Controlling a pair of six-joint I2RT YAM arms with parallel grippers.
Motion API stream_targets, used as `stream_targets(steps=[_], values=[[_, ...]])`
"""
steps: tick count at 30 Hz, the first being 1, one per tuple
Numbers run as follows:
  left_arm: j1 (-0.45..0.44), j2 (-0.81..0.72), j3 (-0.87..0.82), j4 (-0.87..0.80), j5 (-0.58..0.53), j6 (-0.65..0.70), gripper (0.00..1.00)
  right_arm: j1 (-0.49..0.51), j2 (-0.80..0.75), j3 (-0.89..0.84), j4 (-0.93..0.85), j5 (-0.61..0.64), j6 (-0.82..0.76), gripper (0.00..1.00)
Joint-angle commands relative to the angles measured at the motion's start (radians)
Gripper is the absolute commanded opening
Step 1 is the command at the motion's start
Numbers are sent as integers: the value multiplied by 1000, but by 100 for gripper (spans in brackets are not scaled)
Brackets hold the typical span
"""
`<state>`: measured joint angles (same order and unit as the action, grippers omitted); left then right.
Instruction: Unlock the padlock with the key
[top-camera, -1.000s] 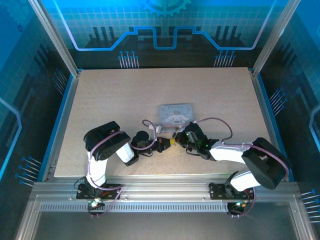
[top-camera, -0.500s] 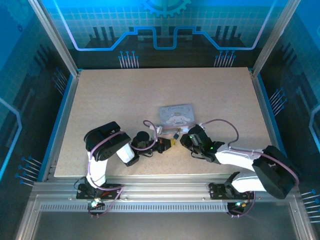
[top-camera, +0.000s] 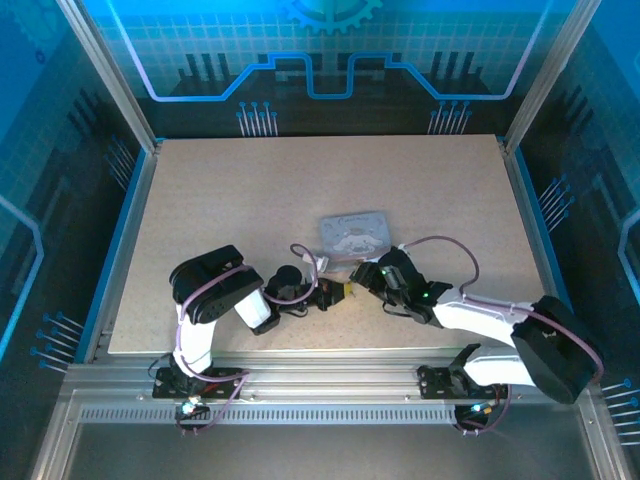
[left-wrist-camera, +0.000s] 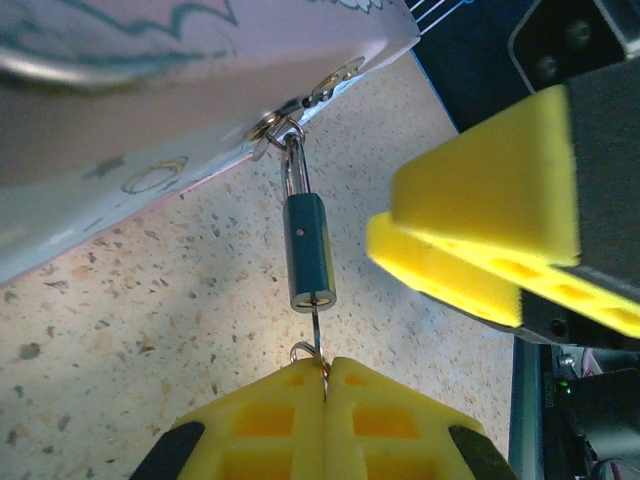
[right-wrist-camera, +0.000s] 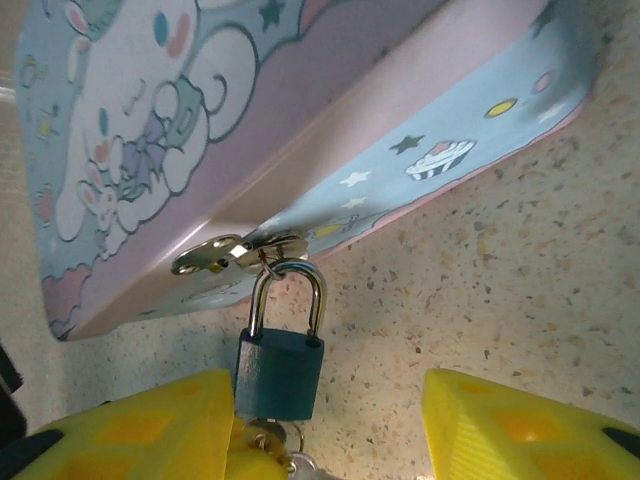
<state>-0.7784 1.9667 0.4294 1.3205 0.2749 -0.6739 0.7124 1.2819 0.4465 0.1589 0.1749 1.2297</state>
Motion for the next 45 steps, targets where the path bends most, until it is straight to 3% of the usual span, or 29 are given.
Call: stream_targets(steps=[1,7,18,20,23,27,33,38,45], values=[[-10,-6,16,8,-10,37,0,-9,55,38,60,-42,20,52],[-13,-17,16,-7,-18,47,0,-13,161,76,105,-106,51,49],[-15,-20,13,-18,-31,64,1,-5,200,106,117,-99,58,12],[-15,-27,7,-23,-40,71,5,-4,190,112,63,-84,50,6],[-18,-55,-7,-57,-66,97,21,-2,160,115,-2,-61,20,0],[-19,-113,-29,-122,-95,144,34,-2,85,114,-134,-5,-55,0],[-19,-187,-34,-218,-118,182,36,-16,10,233,-423,57,-313,0],[-18,-261,-25,-331,-139,218,37,-13,110,412,-678,132,-552,0],[-3,-365,2,-520,-169,275,40,17,278,524,-768,192,-761,0]])
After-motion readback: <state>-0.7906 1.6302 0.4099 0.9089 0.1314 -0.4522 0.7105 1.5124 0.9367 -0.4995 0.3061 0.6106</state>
